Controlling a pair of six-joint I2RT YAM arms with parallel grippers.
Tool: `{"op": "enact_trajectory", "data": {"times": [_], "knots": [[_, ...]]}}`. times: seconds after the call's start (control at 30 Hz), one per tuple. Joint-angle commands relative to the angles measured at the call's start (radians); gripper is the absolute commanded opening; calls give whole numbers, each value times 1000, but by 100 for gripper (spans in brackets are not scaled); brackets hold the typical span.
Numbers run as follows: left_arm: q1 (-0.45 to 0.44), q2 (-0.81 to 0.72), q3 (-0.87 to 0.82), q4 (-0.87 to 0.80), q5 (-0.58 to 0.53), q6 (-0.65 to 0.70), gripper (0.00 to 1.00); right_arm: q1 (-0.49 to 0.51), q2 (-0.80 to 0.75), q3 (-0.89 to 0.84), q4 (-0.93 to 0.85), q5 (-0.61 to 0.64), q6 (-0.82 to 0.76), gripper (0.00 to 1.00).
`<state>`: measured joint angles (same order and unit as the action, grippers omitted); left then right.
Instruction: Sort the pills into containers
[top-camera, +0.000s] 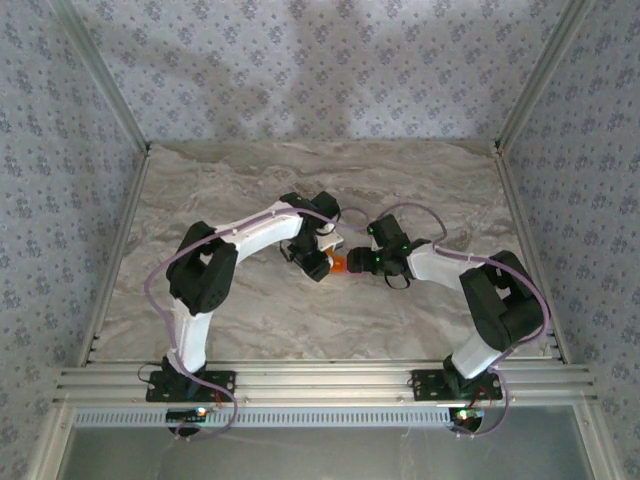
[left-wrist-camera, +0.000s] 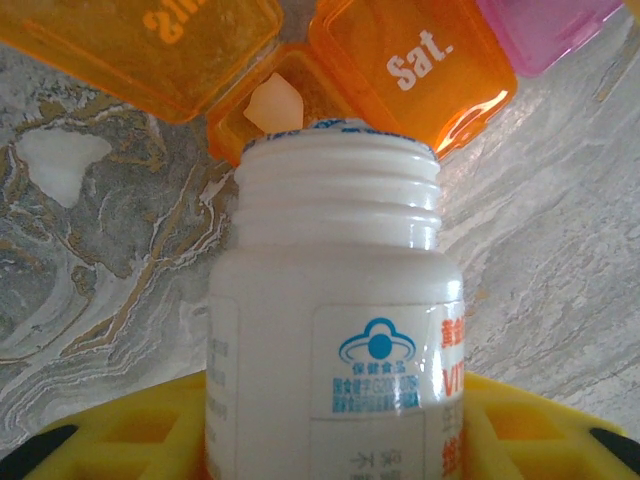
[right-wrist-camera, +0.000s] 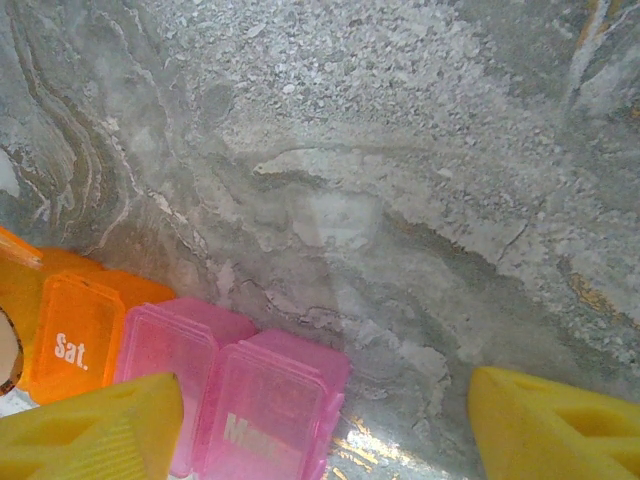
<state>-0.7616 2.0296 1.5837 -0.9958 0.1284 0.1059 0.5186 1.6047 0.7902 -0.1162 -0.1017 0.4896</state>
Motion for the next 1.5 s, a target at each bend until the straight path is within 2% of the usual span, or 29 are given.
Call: {"op": "enact_trajectory", "data": {"times": [0.0,0.5,0.9,1.47], "knots": [[-8,28,34,-71,-22,15,0,4,34,3,-4,-7,15,77],[-7,26,27,-59,-39,16,0,6,35,-3,-1,-8,18,77],[-5,-50,-43,35,-71,4,0,5,41,-4,-2,-8,17,77],[9,-118,-111,111,-47,-5,0,6,52,4,-5,-9,20,77]]}}
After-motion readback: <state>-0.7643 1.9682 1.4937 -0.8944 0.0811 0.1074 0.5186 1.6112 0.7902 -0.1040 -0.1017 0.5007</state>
